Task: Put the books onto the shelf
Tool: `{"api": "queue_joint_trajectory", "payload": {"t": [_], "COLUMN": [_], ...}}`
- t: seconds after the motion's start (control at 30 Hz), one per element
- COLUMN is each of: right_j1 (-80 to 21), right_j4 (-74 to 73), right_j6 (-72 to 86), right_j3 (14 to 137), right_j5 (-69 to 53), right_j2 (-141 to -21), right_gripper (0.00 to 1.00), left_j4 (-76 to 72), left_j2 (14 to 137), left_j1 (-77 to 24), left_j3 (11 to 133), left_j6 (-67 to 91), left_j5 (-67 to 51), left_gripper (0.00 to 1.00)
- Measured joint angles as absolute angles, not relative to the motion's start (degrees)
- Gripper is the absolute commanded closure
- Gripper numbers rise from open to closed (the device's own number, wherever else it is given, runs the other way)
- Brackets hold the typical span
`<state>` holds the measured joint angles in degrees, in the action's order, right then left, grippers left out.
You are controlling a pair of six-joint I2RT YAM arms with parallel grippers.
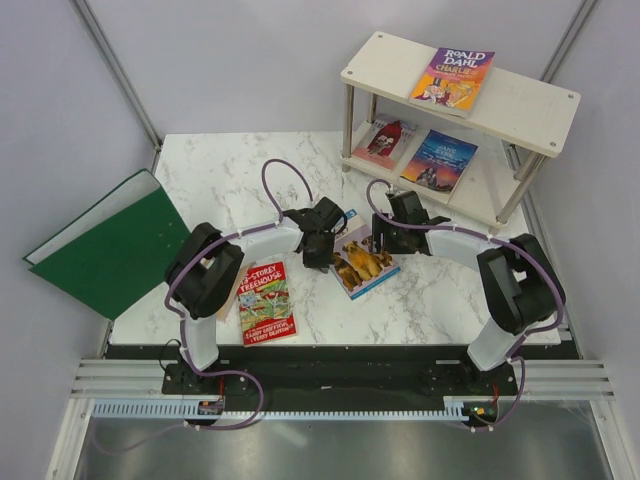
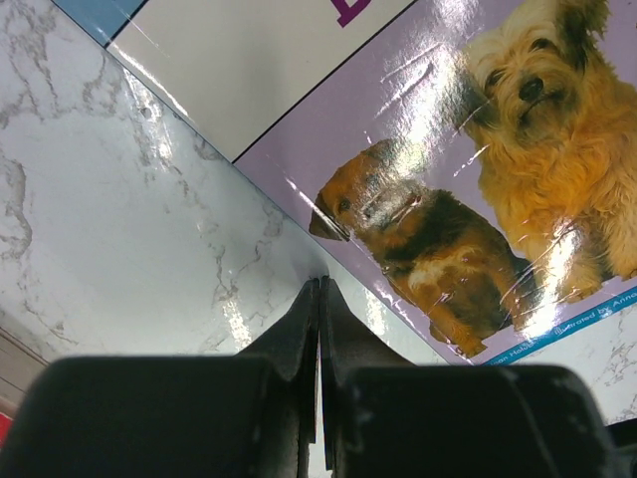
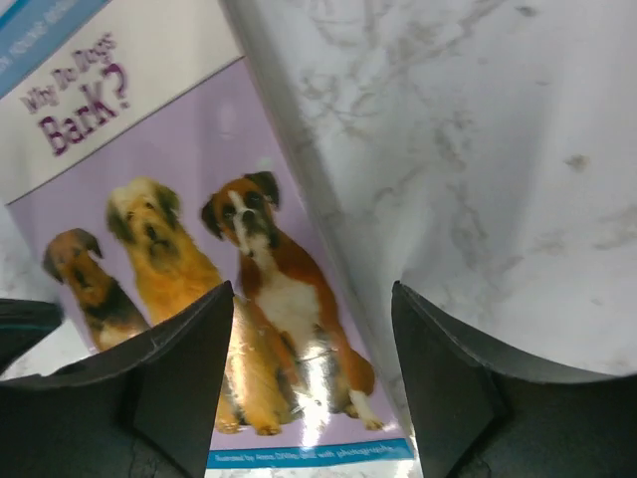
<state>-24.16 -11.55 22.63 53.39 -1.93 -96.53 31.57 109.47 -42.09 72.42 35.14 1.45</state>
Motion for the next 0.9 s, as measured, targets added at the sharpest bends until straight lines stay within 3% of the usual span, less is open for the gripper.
{"api": "queue_joint_trajectory", "payload": {"t": [0.3,0.43,0.47,0.5,0.63,0.73,0.9], "right_j1": [-23.3,-22.8,-22.7,-22.7,-22.8,-22.9,-23.5], "right_j4": [2.1,7.0,7.5,7.8,8.6,8.4,5.9], "right_j6": [25.8,27.8,28.3,28.8,30.1,30.3,30.1], "right_j3": [49.8,46.6,45.9,45.4,45.1,45.1,45.1], "right_j5": [-16.6,-21.5,-22.5,-23.2,-26.2,-27.2,-27.3], "right_j2": [-98.3,-98.0,-97.8,-97.6,-97.1,-96.1,-91.9], "right_gripper": [0.37,0.58,0.66,0.81,0.93,0.95,0.95], "left_j4": [32.6,33.8,34.1,34.2,34.3,34.2,31.5], "left_j2": [109.5,109.5,109.5,109.5,109.5,109.1,102.2], "left_j1": [-42.0,-41.8,-41.8,-41.8,-41.7,-41.4,-39.6], "left_j3": [72.6,72.7,72.8,72.8,72.8,72.5,66.2], "left_j6": [35.2,35.2,35.3,35.2,35.2,35.3,36.1], "left_j5": [1.7,1.9,2.0,2.0,2.2,2.5,3.3], "left_gripper": [0.98,0.98,0.98,0.98,0.98,0.49,0.28]}}
